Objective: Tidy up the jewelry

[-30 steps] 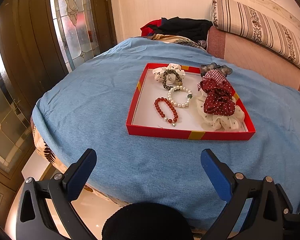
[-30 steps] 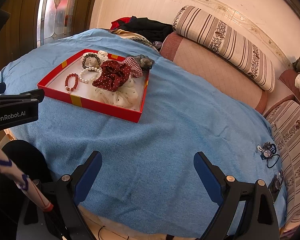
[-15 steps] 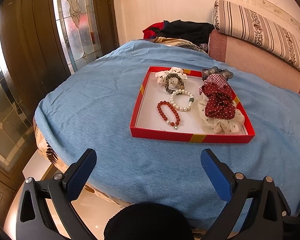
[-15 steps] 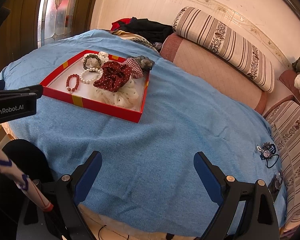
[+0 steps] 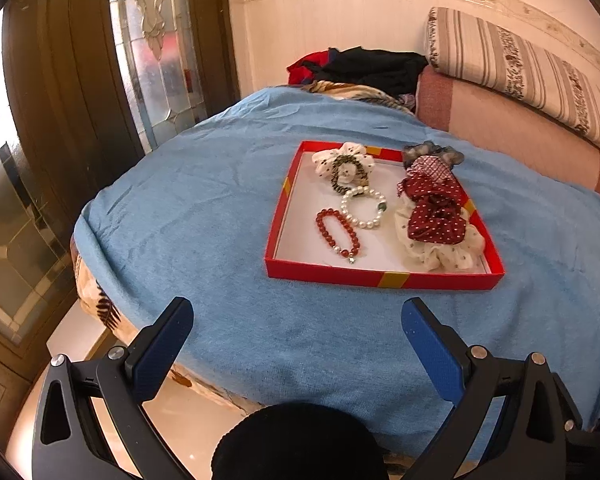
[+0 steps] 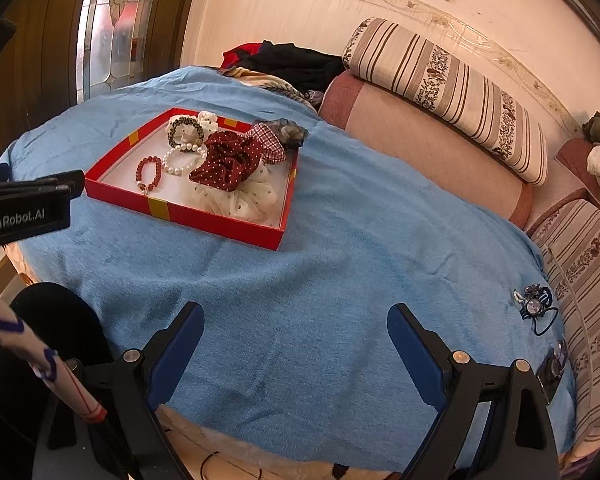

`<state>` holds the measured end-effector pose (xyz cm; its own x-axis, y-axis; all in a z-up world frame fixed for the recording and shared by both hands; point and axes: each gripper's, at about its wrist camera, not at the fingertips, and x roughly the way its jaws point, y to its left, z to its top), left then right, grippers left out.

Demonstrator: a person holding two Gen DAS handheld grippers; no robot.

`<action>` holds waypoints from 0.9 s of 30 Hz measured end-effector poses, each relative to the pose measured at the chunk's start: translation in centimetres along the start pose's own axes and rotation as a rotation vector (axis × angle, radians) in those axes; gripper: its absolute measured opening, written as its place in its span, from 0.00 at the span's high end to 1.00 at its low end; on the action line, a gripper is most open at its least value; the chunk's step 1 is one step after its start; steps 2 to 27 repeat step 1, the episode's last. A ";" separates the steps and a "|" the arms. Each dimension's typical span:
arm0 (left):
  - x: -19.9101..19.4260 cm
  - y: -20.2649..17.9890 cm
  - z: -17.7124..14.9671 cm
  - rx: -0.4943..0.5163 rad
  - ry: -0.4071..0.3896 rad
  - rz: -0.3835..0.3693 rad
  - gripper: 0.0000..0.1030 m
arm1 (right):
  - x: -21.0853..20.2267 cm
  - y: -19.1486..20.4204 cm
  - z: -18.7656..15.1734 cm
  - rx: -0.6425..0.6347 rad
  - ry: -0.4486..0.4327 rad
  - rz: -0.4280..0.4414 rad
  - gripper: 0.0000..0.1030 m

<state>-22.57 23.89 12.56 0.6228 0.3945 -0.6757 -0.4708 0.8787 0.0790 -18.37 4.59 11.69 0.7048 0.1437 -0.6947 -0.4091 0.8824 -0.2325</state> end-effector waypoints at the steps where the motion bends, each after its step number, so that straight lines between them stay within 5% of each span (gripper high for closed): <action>1: -0.2 -0.1 0.0 0.007 -0.007 0.007 0.00 | -0.1 -0.2 0.0 0.007 -0.001 -0.001 0.08; 27: -0.2 -0.1 0.0 0.007 -0.007 0.007 0.00 | -0.1 -0.2 0.0 0.007 -0.001 -0.001 0.08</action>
